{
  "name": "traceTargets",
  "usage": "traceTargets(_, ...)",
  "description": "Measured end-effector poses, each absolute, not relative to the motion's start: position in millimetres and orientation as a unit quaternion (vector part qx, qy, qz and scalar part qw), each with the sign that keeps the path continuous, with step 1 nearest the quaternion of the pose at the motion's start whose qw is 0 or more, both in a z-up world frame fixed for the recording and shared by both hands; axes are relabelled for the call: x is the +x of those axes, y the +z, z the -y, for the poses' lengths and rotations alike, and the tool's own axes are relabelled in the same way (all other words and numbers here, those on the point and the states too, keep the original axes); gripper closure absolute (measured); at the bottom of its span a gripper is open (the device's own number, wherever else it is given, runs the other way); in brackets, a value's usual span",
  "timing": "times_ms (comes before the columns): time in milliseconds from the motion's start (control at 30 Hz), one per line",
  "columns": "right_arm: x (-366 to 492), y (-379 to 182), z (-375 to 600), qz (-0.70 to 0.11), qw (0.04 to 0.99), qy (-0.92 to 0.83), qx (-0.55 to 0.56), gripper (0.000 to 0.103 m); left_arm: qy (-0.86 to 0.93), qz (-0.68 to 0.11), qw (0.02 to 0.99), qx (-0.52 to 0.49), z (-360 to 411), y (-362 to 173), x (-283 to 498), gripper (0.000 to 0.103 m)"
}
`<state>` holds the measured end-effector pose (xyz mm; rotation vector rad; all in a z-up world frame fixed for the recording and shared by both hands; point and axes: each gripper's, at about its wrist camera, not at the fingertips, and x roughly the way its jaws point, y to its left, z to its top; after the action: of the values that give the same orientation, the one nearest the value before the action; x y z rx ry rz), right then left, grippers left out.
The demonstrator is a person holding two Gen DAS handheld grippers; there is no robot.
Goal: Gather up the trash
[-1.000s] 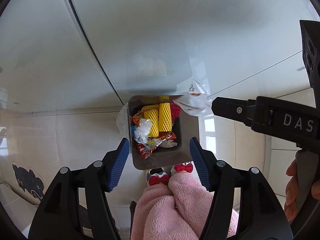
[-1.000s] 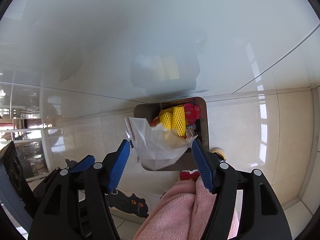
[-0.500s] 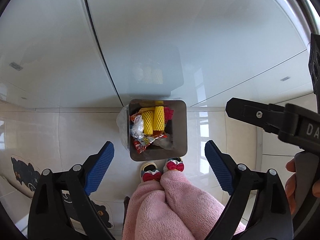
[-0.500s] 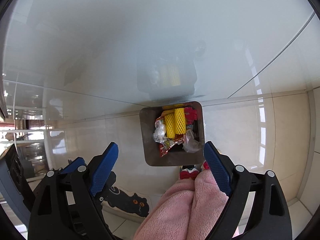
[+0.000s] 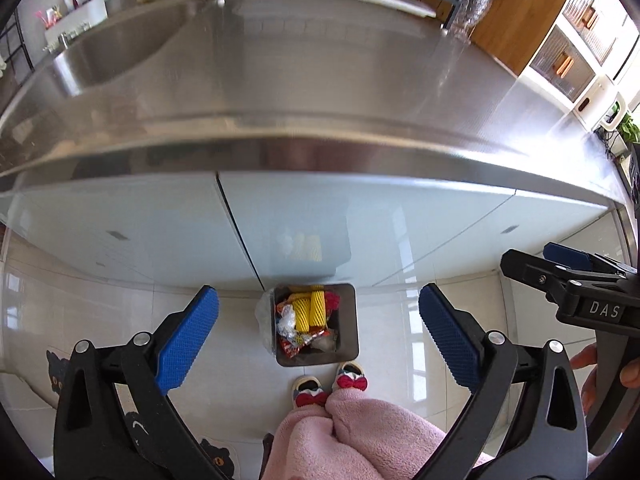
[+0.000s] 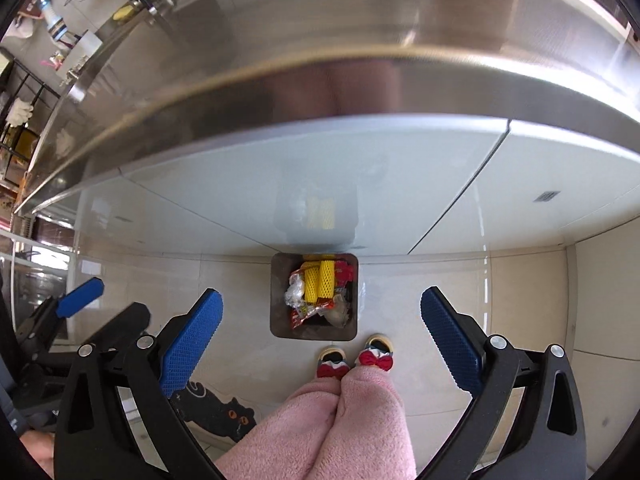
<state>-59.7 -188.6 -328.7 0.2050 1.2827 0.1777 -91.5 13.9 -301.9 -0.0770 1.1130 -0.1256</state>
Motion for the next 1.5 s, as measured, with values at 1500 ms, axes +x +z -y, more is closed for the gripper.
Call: traceTargets(1500, -74, -23, 262, -0.308, 0.949, -0.042, 0.049, 0.003, -0.028, -0.288, 0.957, -0.005, 23, -25, -92, 0.008)
